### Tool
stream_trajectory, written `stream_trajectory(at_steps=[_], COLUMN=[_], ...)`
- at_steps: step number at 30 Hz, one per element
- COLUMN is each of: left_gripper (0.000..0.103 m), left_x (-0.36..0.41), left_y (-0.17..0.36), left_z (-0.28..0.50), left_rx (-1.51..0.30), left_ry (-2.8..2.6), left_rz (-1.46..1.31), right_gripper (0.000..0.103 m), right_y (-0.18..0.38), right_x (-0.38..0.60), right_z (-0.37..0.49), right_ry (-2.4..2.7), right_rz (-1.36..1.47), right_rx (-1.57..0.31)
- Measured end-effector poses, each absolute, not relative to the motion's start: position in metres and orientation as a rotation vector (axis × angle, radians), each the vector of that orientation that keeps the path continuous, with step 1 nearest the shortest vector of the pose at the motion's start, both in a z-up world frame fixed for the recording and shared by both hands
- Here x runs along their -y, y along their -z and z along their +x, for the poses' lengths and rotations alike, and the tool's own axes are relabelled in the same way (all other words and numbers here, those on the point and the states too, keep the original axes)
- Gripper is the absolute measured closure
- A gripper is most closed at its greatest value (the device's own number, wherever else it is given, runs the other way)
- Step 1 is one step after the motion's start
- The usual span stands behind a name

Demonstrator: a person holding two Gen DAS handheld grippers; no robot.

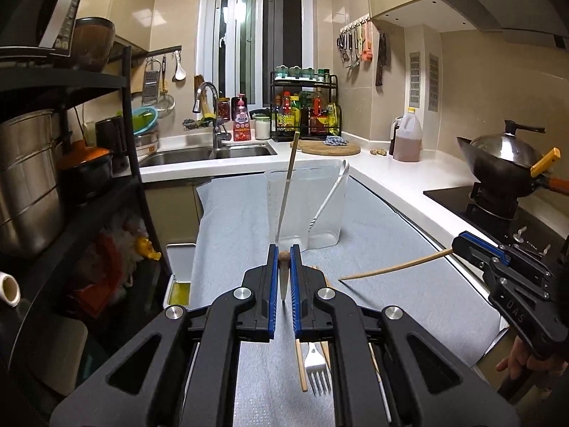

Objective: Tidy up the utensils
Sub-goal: 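Carry both chopsticks up over the clear container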

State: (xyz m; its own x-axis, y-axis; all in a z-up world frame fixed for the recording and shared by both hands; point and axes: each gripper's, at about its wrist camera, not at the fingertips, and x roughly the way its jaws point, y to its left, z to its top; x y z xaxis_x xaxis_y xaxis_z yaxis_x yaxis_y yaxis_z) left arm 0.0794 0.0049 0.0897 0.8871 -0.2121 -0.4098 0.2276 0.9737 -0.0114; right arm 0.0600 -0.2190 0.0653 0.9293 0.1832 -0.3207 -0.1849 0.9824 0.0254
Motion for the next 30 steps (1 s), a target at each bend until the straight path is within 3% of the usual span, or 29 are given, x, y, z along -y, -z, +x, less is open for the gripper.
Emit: stream_trajectory(at_steps=[15, 30], left_gripper=[0.097, 0.097], left_x=[-0.006, 0.01], left_y=[-0.147, -0.26], left_z=[0.134, 0.175], left_rx=[-0.44, -0.212], left_ry=[0.284, 0.276], left_rz=[-0.009, 0.06], right_gripper=[0.097, 0.097], right_y=[-0.123, -0.22], right_x=[0.237, 0.239], right_z=[0.096, 0.139], right_ry=[-0.191, -0.259], right_rz=[0.011, -0.003], right_rx=[-0.263, -0.205])
